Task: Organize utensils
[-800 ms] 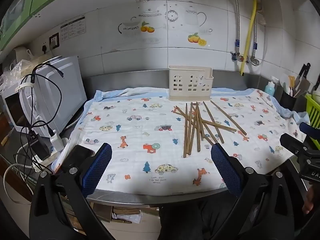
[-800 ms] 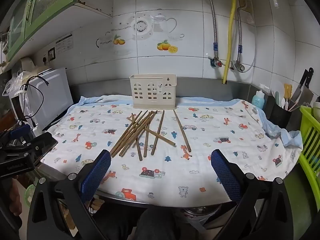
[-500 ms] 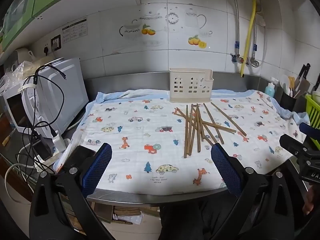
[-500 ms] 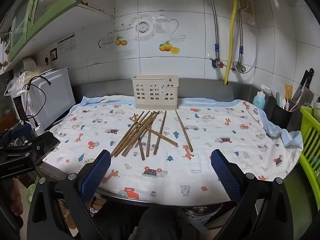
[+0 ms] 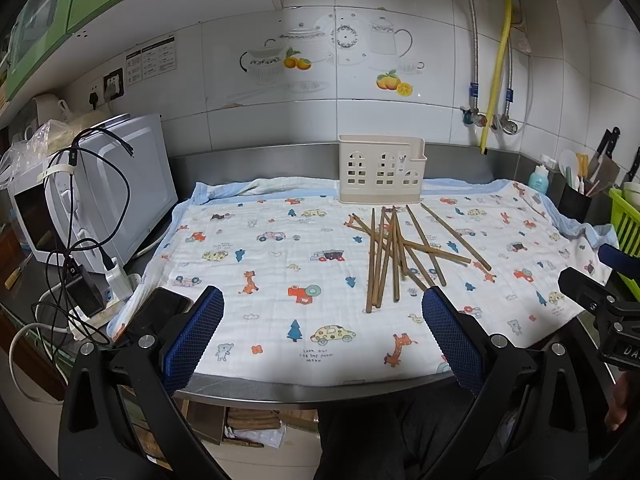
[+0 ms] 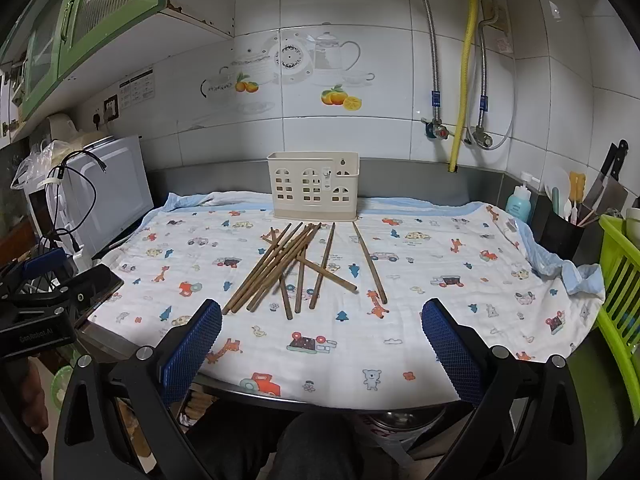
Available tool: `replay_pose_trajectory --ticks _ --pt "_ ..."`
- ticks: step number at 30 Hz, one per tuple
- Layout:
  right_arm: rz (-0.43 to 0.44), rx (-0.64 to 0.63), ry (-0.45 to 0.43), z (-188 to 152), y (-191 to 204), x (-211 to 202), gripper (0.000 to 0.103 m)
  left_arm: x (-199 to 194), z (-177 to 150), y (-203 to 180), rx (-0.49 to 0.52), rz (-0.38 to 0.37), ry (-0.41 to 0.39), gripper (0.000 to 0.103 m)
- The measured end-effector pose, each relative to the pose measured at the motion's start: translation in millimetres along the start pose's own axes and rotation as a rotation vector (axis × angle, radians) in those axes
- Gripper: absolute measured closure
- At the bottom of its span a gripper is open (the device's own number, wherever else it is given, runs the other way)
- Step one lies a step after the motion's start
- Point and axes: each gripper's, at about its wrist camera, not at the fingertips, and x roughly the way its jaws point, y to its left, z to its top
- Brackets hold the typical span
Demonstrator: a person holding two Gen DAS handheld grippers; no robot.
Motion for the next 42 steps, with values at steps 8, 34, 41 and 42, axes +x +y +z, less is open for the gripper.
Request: replay_pose_trajectory --ticks 8,34,41,42 --pt "0.001 -0.006 -0.005 0.3 1.4 -1.0 0.006 -1.3 -1.4 1.6 -0.007 -0.009 0.002 0.005" --pt "0.005 -0.011 -0.008 1.9 2.2 -3.7 0.006 -4.9 3.7 -0.5 -0.003 -0.005 -0.008 0.005" --pt "0.002 -0.014 -0.005 2.0 3.7 -2.1 0.006 -4.4 3.7 -0.9 -0.002 -0.007 -0.007 0.005" --pt "0.001 -0.013 -0.005 2.1 3.7 -2.0 0.006 -4.4 4.2 -1.0 -0.002 -0.005 -0.007 0.005"
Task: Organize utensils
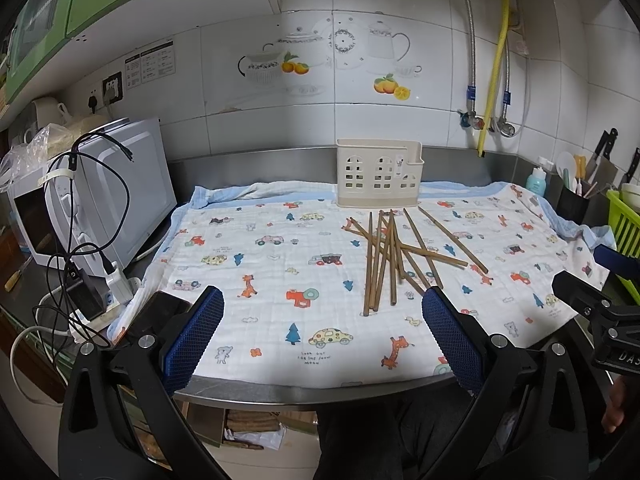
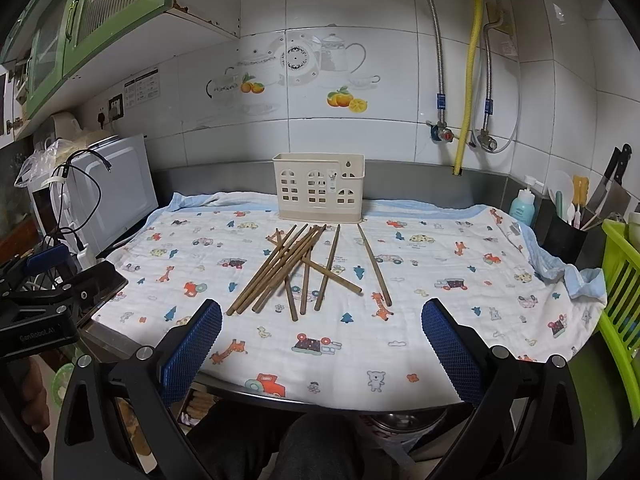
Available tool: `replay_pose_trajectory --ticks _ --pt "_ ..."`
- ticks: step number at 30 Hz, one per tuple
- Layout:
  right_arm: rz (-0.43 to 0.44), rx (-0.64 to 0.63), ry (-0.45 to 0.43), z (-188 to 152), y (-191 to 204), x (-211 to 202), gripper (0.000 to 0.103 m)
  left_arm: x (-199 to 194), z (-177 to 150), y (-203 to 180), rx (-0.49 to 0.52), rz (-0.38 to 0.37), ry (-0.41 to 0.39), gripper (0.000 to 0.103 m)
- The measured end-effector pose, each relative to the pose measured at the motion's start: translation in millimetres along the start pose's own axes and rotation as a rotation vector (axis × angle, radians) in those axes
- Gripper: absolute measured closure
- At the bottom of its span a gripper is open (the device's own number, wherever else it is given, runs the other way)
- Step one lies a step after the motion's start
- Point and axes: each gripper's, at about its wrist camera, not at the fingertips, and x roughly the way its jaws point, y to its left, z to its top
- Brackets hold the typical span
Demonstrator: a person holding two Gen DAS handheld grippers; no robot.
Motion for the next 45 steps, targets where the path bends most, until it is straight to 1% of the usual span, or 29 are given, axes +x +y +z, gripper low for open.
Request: replay_pose_trajectory --ticks 37,45 --pt "0.01 -0.006 0.014 -2 1 10 0.006 9 -3 1 0.003 -0.007 0.005 0.005" --pt "0.014 -0.025 0.014 1 3 13 0.006 11 -2 1 0.002 -0.008 0.002 0.005"
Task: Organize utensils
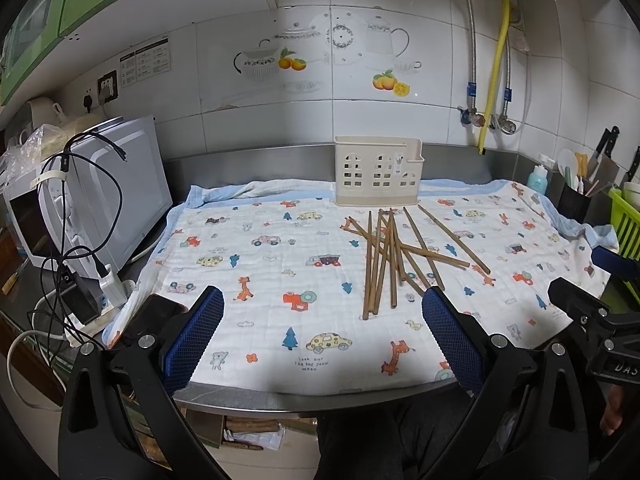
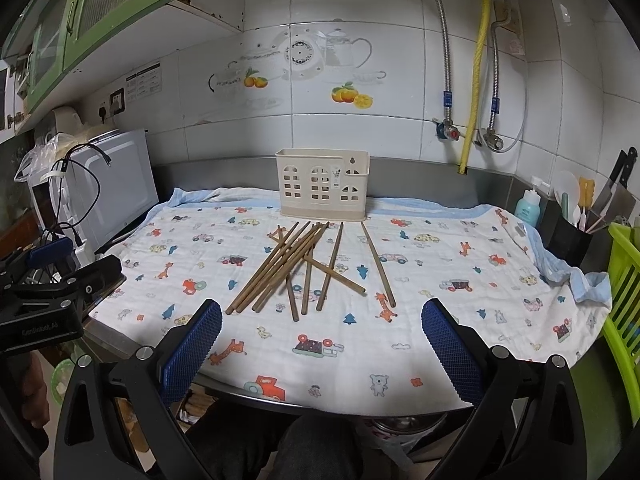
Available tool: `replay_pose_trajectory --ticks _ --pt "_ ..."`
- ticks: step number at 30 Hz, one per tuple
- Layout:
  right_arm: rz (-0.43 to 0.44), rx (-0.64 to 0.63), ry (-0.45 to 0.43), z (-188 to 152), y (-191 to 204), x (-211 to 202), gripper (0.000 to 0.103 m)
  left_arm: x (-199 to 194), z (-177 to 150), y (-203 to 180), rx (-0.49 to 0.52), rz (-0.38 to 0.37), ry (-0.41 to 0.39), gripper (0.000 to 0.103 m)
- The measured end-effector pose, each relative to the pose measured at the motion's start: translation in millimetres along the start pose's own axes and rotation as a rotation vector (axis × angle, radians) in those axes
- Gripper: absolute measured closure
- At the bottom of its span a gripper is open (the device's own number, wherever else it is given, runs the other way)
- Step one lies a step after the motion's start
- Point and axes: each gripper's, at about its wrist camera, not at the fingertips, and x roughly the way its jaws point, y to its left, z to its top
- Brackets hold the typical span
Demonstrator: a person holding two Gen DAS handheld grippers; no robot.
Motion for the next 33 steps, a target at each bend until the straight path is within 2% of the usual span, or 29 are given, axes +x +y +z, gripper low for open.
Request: replay_pose_trajectory --ticks 13,27,33 --pt "0.007 0.006 0.014 0 -7 20 0.006 26 5 5 -0.013 -0.016 0.036 0.005" --pt "0.094 0.016 0.041 5 -27 56 0.006 60 7 17 -0.028 -0.052 0.074 0.005" --pt "0.098 0.015 0.063 6 -38 76 0.006 80 5 18 -0.037 -0.076 0.107 0.006"
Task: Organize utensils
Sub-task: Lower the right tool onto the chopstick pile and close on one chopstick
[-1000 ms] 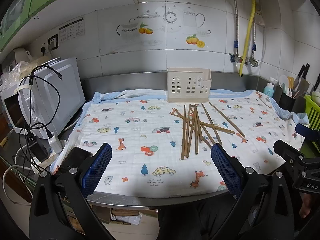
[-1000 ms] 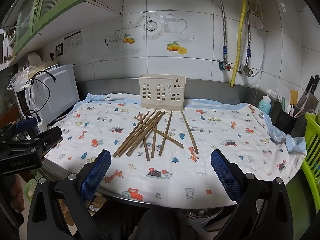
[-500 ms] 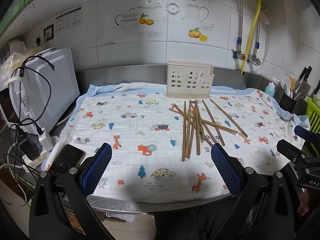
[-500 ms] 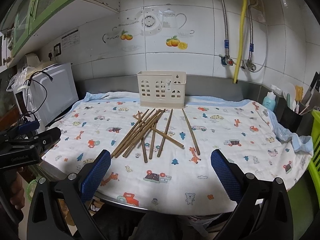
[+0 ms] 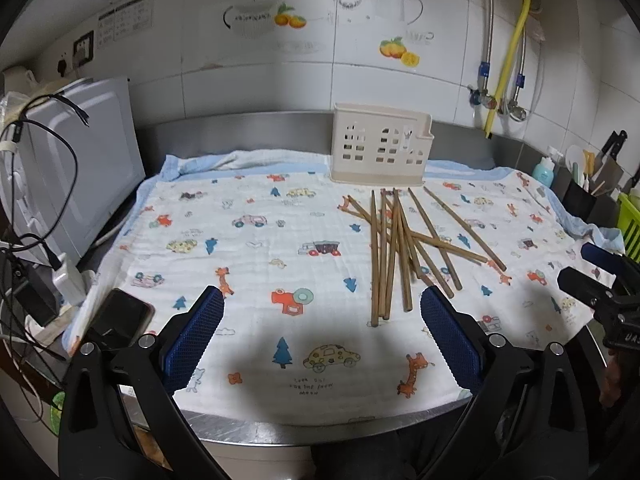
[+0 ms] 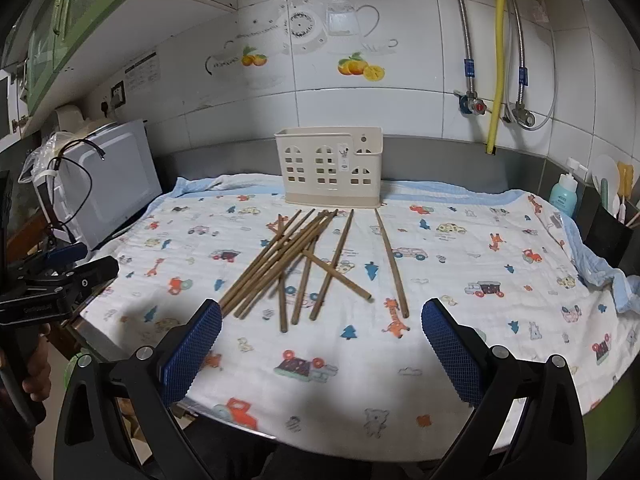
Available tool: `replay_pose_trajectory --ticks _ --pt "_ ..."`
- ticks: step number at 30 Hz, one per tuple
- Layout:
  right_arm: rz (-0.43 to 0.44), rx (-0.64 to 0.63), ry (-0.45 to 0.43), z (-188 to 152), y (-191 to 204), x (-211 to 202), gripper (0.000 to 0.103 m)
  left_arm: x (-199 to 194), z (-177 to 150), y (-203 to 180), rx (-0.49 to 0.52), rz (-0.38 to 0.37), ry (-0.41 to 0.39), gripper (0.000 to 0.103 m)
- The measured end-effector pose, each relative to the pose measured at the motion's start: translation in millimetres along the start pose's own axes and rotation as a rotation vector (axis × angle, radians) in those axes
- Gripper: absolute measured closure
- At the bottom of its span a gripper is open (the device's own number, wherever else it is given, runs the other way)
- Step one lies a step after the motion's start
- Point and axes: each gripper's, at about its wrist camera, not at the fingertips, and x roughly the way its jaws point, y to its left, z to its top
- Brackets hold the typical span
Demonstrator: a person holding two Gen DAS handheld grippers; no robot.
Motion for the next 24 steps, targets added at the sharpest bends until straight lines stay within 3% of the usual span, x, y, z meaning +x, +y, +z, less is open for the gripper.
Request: replay_pose_trajectory --ticks 12,19,22,24 --pt "-0.011 0.062 0.038 7 -19 38 0.007 41 1 1 -0.014 -0.039 0.059 0.007" --pt "-0.011 0.079 0.036 9 -1 55 0.008 53 3 19 -0.035 -0.026 0.067 0.007" --pt "-0.008 0.094 0.041 9 12 66 0.022 53 3 28 -0.043 -0.024 0.065 0.007" --pt "0.002 0.117 0.053 10 17 74 0.025 52 3 35 -0.048 -0.02 0.062 0.007"
